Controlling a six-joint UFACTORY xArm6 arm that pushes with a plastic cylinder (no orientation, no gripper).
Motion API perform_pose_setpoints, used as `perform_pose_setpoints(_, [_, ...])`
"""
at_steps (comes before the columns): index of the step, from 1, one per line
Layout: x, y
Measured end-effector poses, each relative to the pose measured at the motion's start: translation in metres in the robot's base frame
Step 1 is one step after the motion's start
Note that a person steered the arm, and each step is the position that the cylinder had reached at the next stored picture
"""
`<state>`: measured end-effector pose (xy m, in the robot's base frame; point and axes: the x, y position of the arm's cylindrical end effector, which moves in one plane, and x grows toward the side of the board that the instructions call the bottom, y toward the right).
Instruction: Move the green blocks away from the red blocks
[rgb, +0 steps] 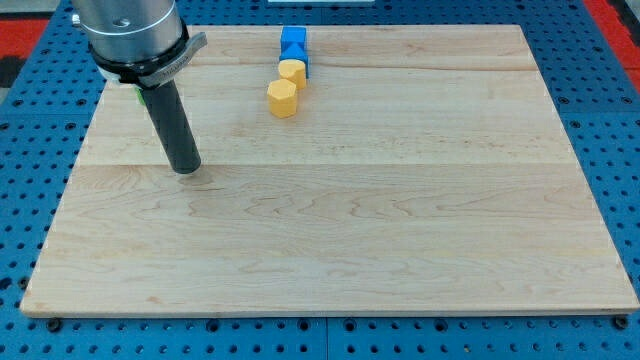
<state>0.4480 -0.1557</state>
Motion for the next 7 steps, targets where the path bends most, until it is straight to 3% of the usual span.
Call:
perform_pose_setpoints(2, [0.000, 0.000])
perform_pose_setpoints(4, [-0.072, -0.149])
perform_pose_setpoints(5, [-0.083, -0.149])
perform_pose_setpoints(7, [-0.168, -0.136])
